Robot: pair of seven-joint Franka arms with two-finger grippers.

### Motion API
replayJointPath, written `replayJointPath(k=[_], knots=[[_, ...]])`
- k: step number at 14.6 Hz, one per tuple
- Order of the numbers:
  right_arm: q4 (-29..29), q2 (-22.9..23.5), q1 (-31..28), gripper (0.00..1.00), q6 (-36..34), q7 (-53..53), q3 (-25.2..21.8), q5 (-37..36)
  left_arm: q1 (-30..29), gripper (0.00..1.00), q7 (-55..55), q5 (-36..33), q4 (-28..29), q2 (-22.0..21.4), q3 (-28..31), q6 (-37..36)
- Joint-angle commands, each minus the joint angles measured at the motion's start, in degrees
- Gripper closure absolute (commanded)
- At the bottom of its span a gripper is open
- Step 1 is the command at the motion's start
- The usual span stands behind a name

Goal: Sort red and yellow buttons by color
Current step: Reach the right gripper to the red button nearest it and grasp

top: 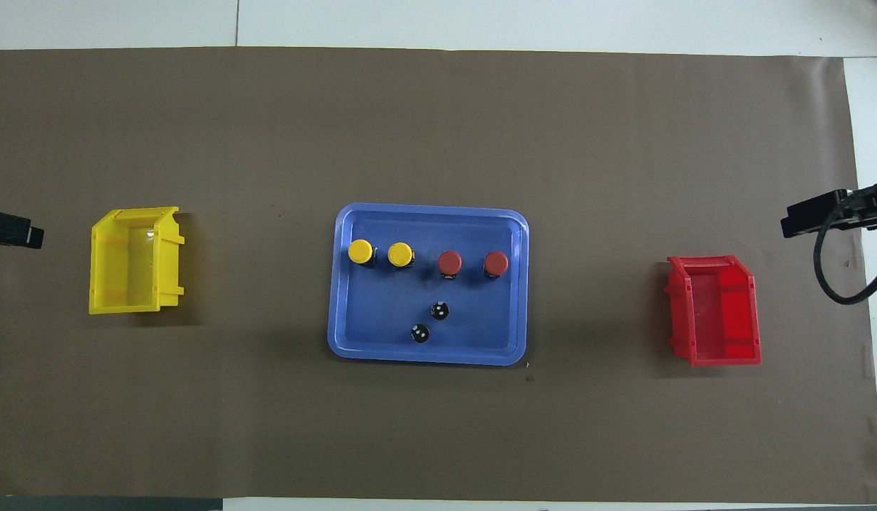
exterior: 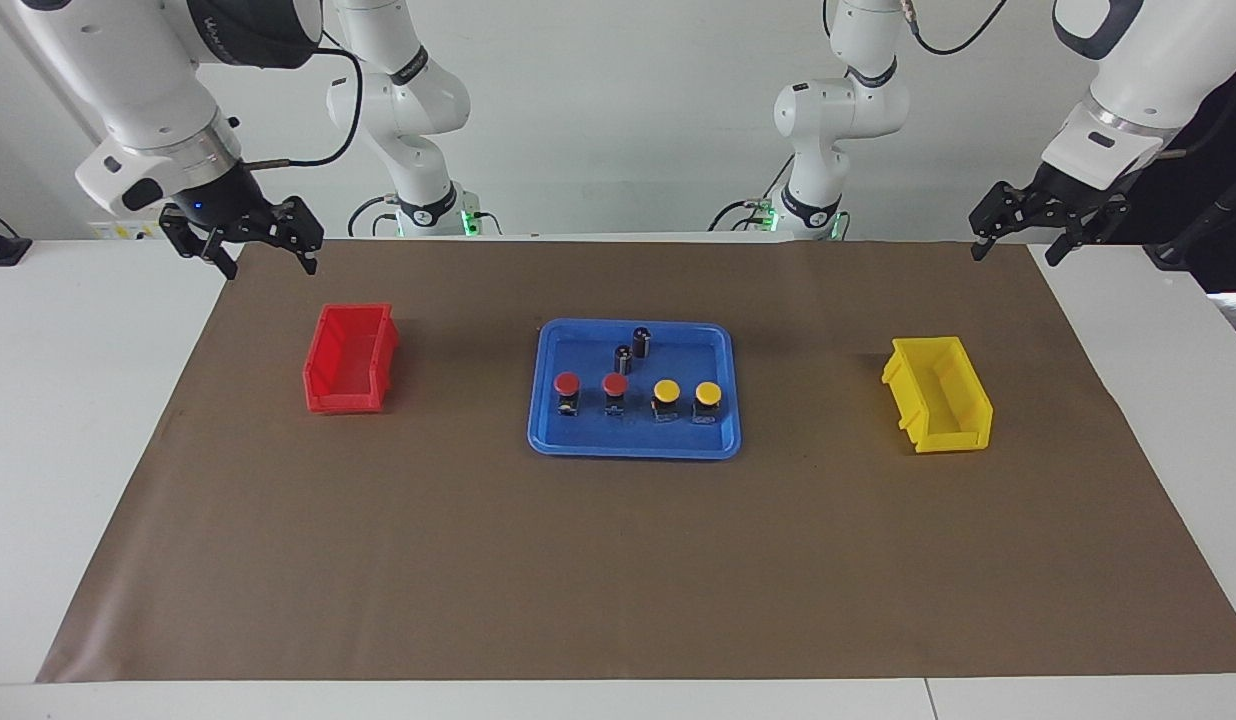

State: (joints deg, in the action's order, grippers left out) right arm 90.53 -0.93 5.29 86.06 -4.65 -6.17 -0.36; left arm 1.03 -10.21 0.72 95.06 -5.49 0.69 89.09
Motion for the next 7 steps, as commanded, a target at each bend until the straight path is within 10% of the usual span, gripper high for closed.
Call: replayJointPath(k=[1,7], knots=[[-10.3,7.2,3.2,0.0,-4.4,6.9,1.5,-0.1,0.5,0.0,0.4,0.8,2.1,-1.9,0.5,1.2],[-11.5,17.2,16.1,0.0,8.7,27.2,3.2,4.1,0.5,0.0,0.5,0.8,2.2,-1.9,0.5,1.1]])
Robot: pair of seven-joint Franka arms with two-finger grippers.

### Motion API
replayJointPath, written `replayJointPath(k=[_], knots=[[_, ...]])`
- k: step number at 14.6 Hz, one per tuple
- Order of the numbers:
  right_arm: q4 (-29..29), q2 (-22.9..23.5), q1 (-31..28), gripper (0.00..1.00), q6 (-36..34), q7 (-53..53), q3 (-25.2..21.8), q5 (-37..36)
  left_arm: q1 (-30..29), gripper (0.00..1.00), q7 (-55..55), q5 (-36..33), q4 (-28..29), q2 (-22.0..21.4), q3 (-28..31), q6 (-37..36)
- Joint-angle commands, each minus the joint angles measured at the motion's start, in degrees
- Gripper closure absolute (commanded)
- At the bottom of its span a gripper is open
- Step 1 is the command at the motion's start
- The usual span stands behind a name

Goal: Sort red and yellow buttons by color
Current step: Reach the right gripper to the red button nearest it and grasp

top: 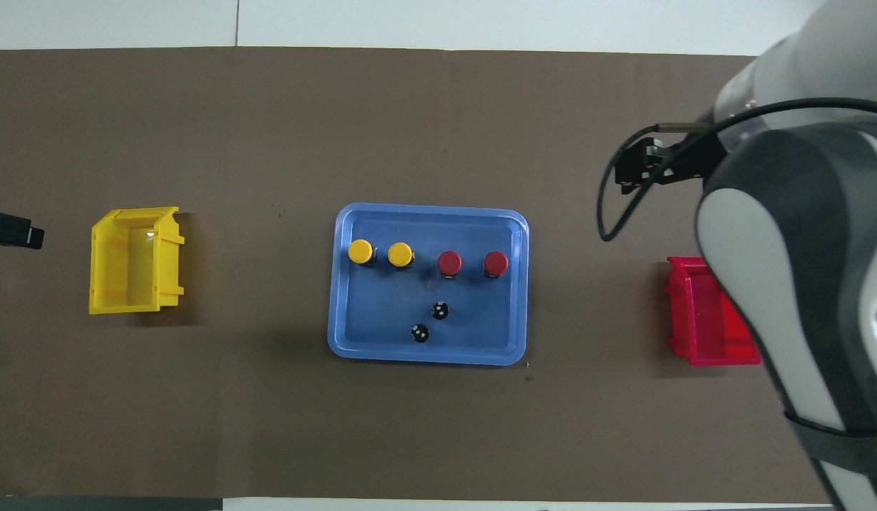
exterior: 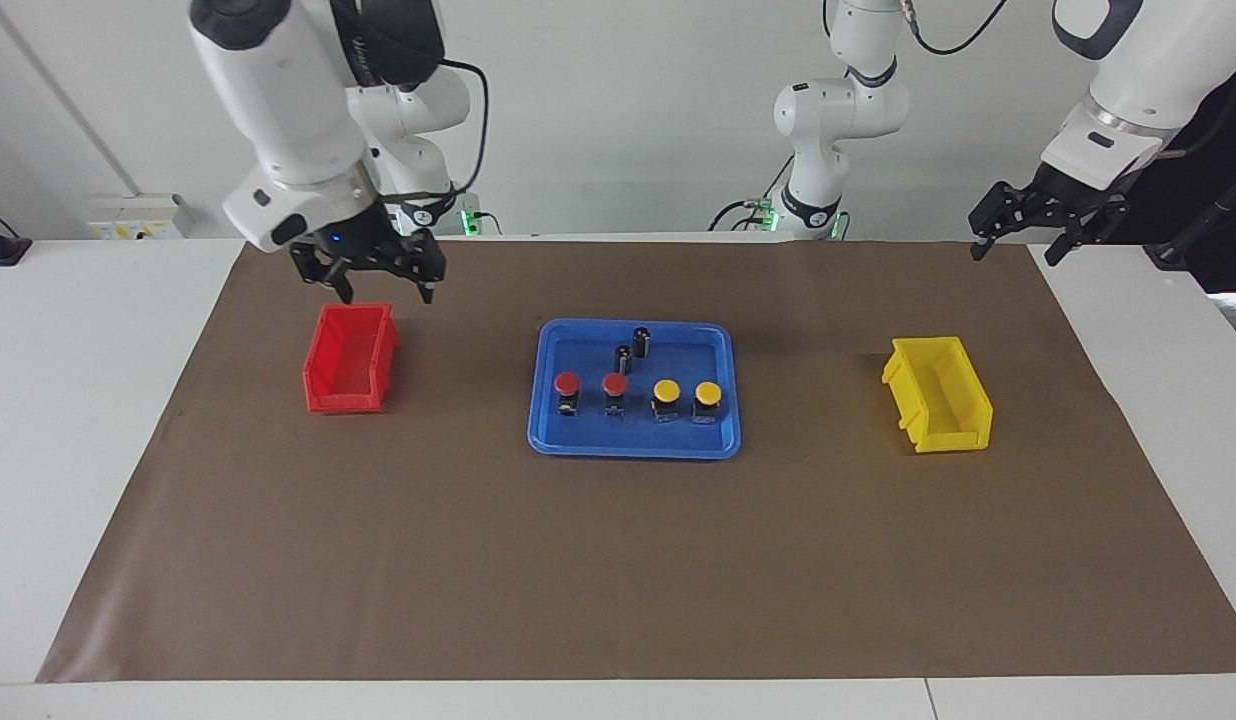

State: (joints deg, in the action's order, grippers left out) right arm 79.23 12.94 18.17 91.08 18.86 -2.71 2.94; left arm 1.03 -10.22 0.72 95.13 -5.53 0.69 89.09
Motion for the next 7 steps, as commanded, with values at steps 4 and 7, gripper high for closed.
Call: replayJointPath(k=[4,7], knots=[[15.2,2.1,8.5,0.0,20.8,9.9,-0.1,1.2,0.3,0.0,0.5,0.8,2.3,-1.9,0.5,1.2],[21.0,2.5,10.2,0.0,28.0,12.3,-0.1,1.1,0.2,0.0,0.5,0.8,3.2,-2.6,0.5,1.3]])
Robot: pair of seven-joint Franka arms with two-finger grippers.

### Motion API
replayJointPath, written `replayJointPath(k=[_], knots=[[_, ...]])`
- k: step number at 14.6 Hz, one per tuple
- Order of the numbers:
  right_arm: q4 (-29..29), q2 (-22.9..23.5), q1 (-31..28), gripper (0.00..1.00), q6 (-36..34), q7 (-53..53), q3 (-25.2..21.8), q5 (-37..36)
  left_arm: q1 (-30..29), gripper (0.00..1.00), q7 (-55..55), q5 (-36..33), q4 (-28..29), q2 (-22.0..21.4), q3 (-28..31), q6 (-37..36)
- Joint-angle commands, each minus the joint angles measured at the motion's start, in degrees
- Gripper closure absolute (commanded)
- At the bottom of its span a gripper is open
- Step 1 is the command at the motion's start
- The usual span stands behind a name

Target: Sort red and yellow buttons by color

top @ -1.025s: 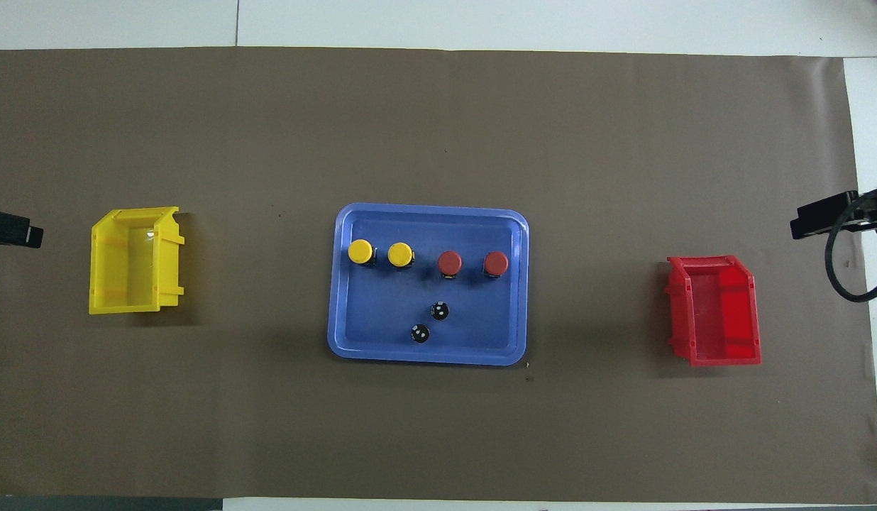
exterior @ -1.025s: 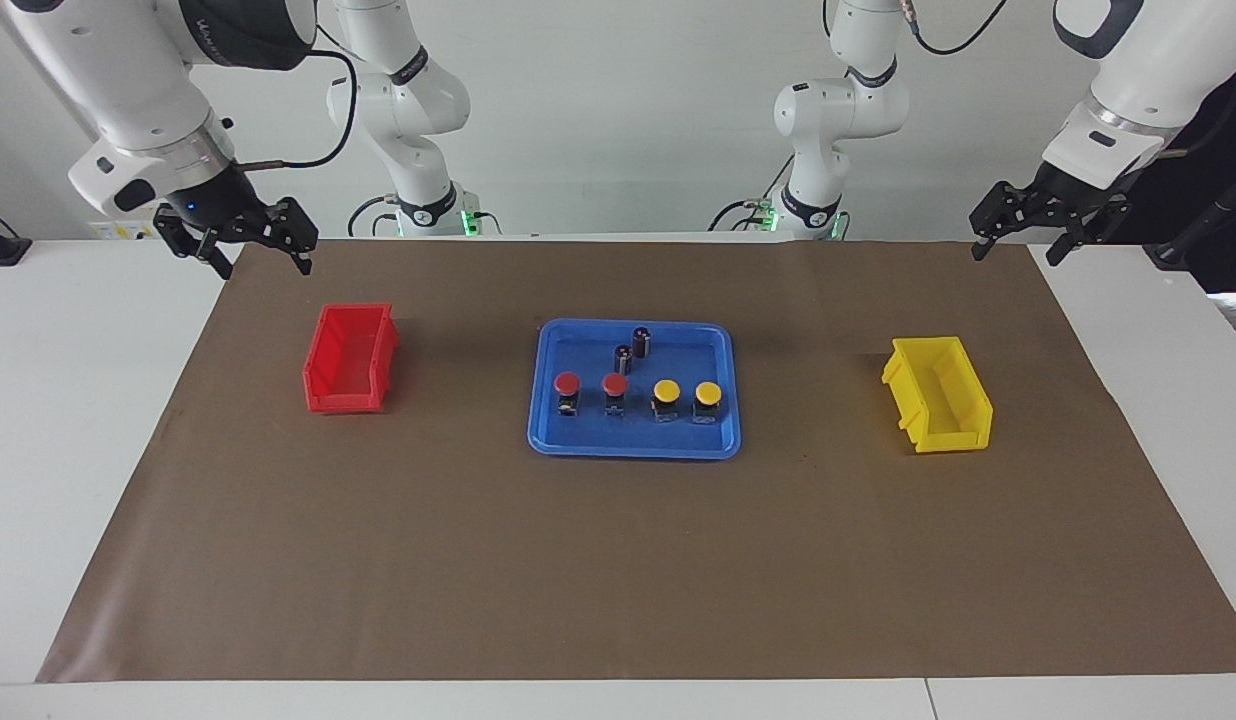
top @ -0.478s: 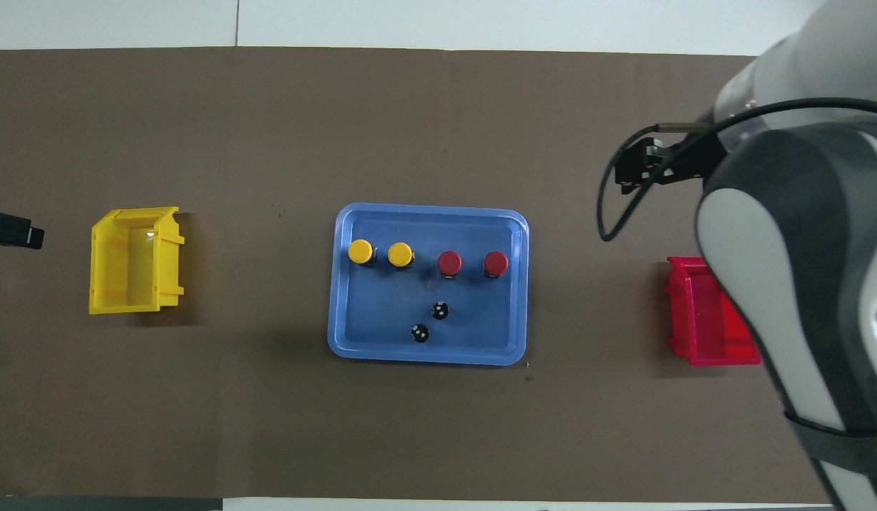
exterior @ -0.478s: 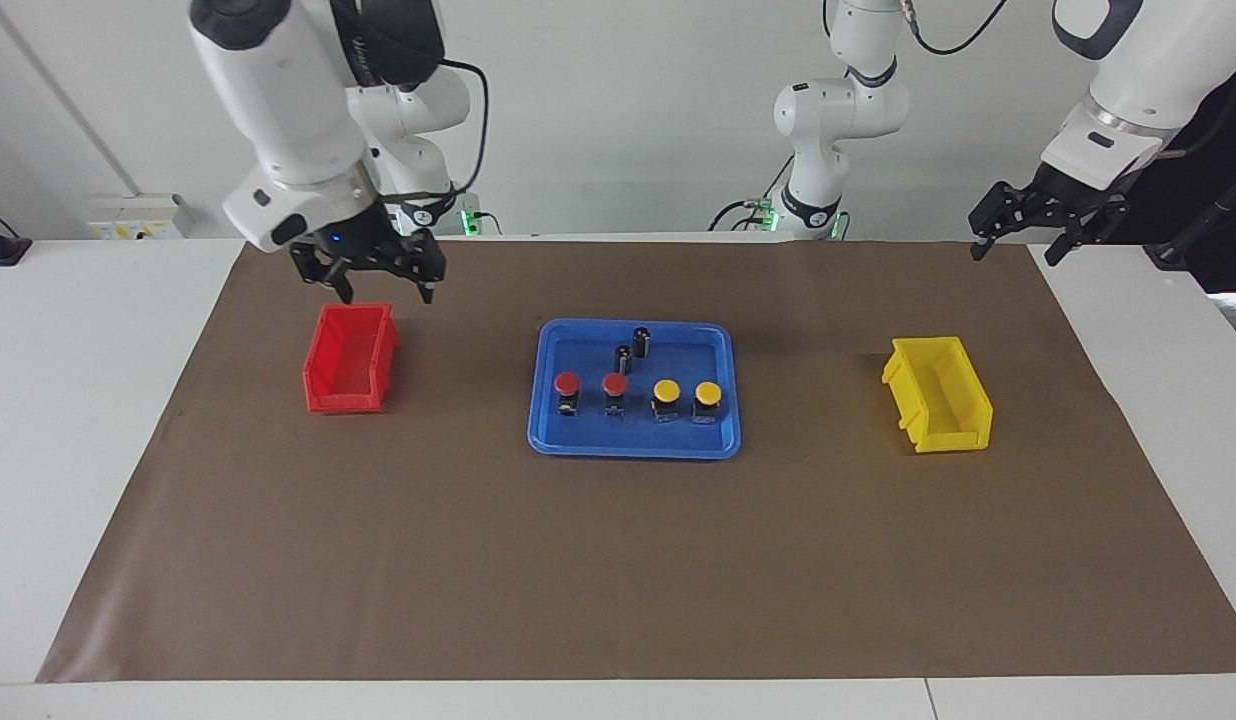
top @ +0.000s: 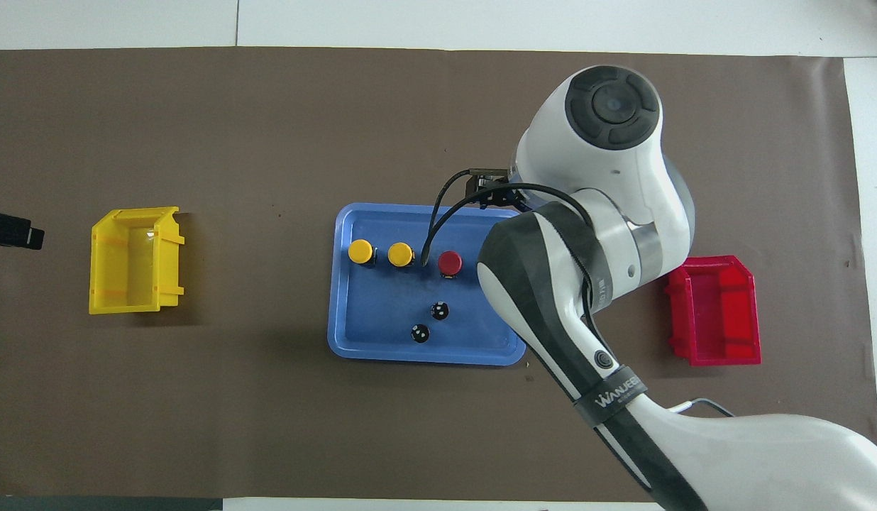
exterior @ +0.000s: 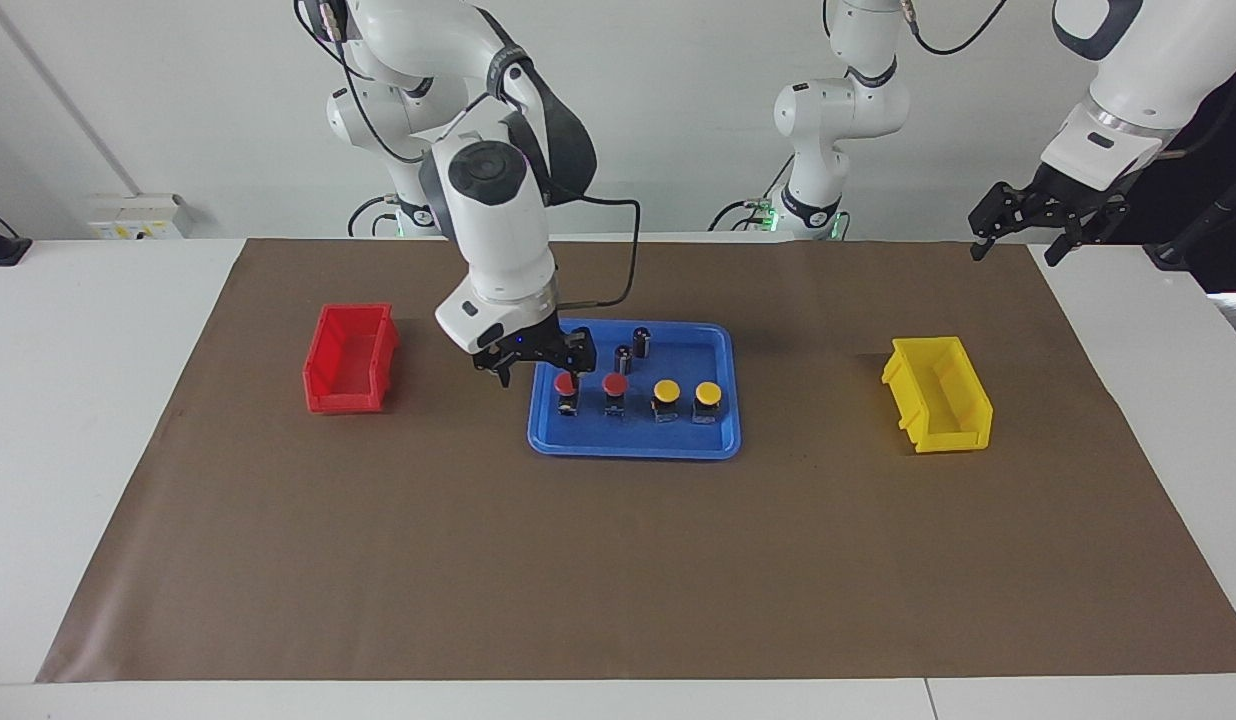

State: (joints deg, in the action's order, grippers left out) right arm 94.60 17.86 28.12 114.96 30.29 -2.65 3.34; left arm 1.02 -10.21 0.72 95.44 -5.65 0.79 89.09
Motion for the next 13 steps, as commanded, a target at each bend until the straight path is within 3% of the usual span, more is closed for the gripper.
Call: replayJointPath(k=[1,8,13], knots=[[6.2,-1.8,0.7,0.0,6.0,1.3,-0.2,0.7,0.2,0.0,0.5,0.8,3.3,-2.4,0.4,1.3],[14.1,-2.6,2.1,0.06,9.1,2.5,-0.1,0.9,0.2,0.0,0.5,0.8,3.3,-2.5,0.4,1.4],[16.7,-3.3,2.6,0.16,11.0,2.7,0.0,1.0,0.2,0.0,0.6,0.8,3.3,-2.5,0.4,1.3]])
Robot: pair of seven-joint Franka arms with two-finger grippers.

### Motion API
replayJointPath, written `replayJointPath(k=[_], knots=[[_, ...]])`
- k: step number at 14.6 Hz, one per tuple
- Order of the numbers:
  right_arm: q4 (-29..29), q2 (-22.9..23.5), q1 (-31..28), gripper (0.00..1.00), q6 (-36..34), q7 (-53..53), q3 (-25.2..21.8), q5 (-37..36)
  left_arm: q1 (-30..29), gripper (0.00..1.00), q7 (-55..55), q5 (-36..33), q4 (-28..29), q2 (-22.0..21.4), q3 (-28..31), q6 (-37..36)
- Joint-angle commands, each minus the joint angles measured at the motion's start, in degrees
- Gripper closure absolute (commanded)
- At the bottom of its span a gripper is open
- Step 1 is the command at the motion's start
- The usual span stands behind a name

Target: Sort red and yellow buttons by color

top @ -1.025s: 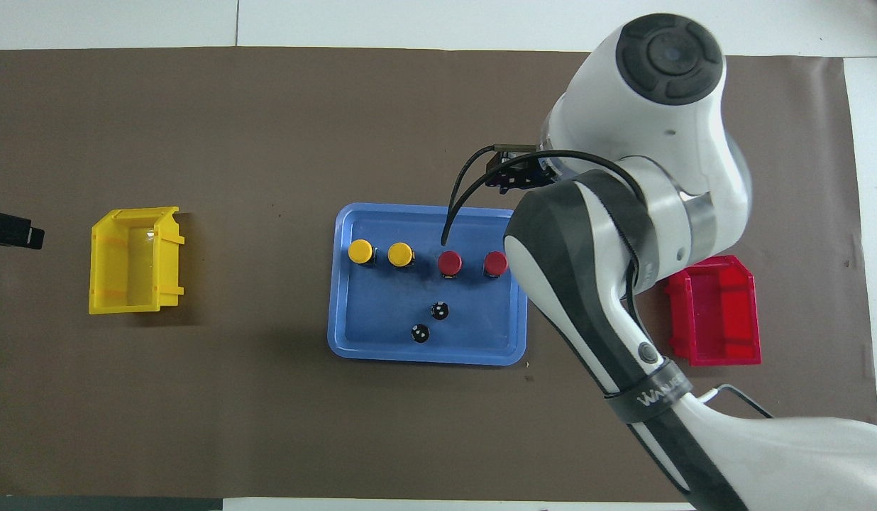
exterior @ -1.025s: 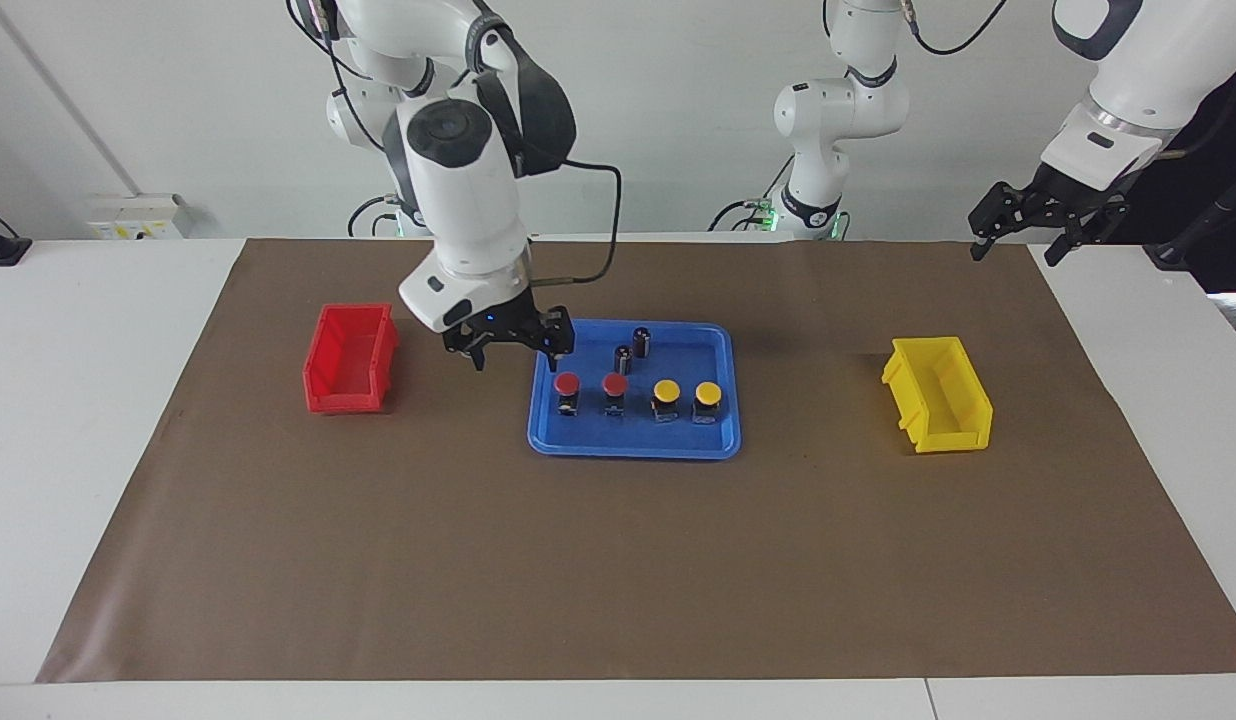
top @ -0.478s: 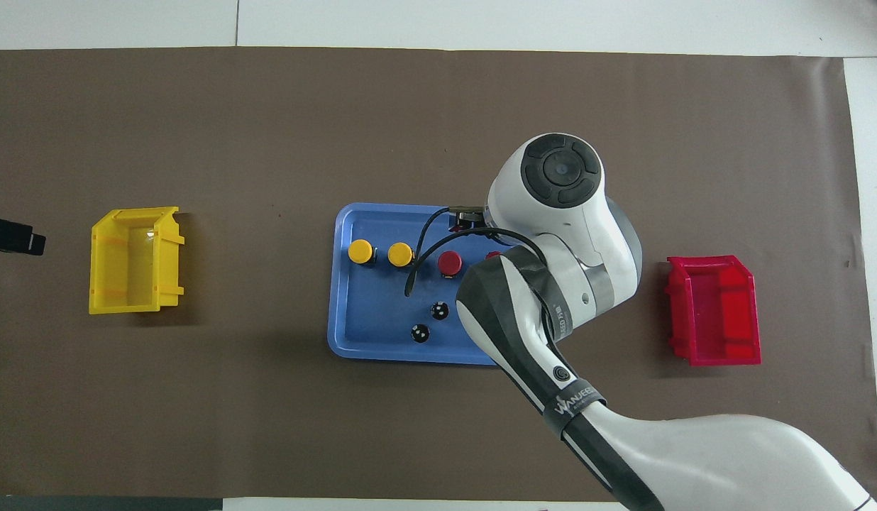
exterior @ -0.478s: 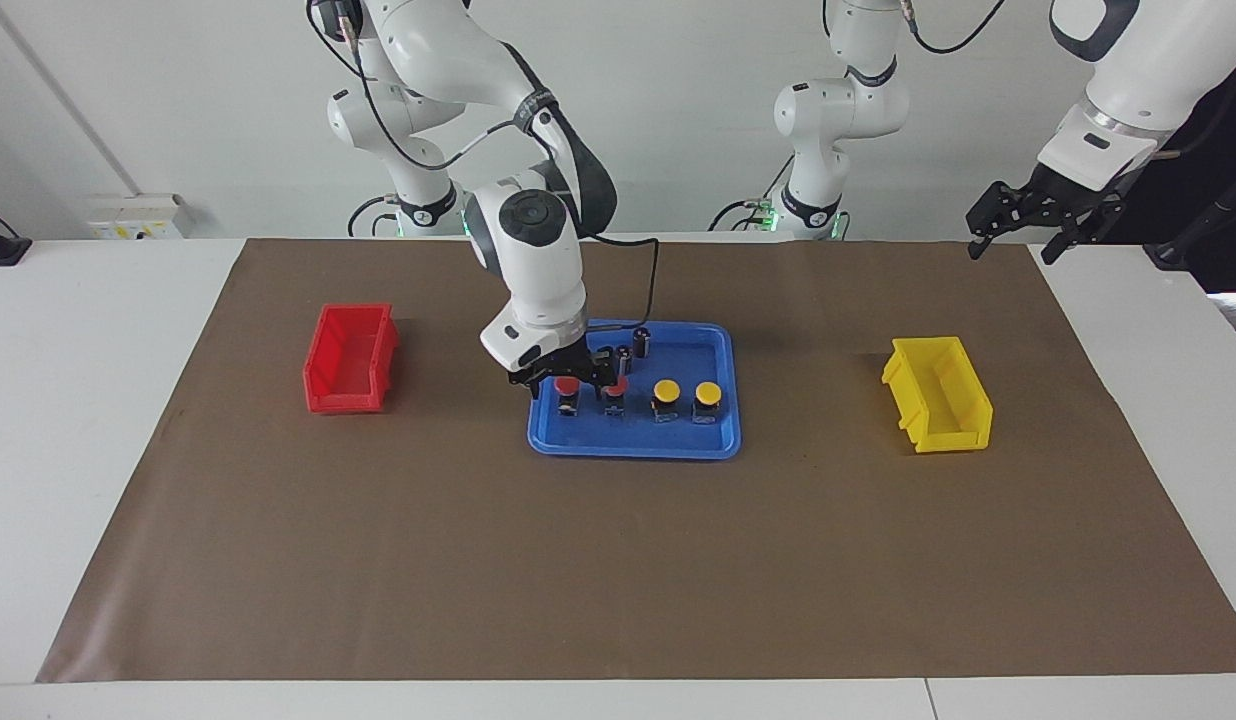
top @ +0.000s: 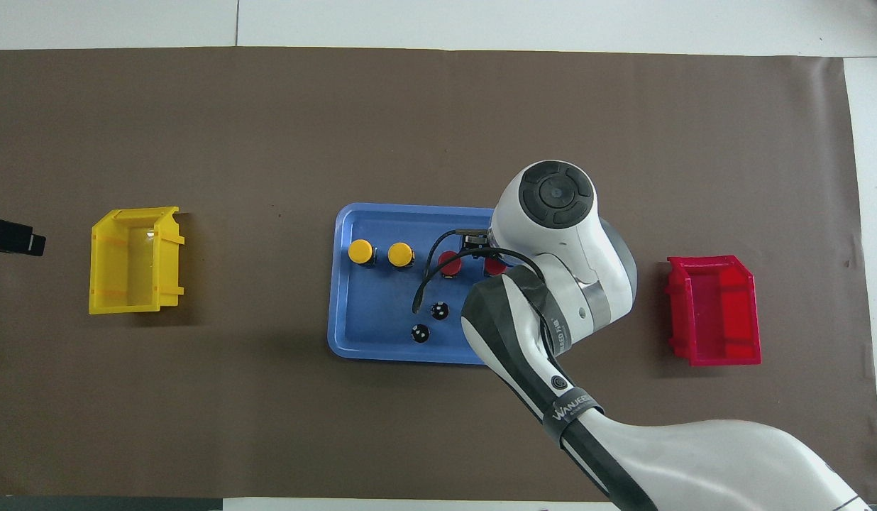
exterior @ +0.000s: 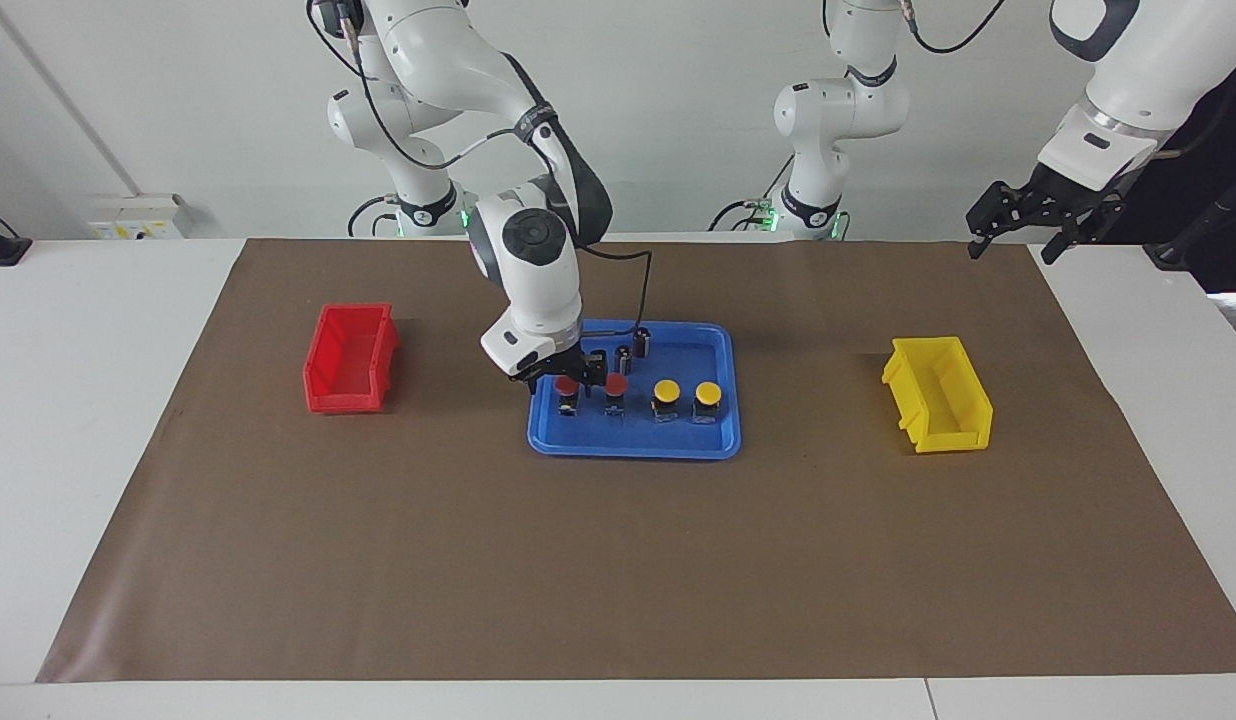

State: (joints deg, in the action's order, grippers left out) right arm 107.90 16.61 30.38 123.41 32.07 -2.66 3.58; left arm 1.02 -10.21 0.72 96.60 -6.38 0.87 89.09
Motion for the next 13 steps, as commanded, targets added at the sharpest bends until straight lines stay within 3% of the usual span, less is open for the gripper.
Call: replayJointPath(k=[1,4,8,13], knots=[[3.7,-2.3,0.3,0.17,2.7,0.8,0.0,0.8,0.2,0.0,0.6,0.8,2.2,-1.8,0.4,1.3],[4.1,-2.5,0.3,0.21,2.7,0.6,0.0,0.9,0.2,0.0,0.6,0.8,2.2,-1.8,0.4,1.3],[4.3,-2.5,0.3,0.36,3.7,0.5,0.0,0.9,0.2,0.0,0.6,0.8,2.2,-1.8,0.4,1.3],[4.3,-2.5,1.0,0.38,4.5,0.5,0.2,0.9,0.2,0.0,0.6,0.8,2.2,-1.8,0.4,1.3]])
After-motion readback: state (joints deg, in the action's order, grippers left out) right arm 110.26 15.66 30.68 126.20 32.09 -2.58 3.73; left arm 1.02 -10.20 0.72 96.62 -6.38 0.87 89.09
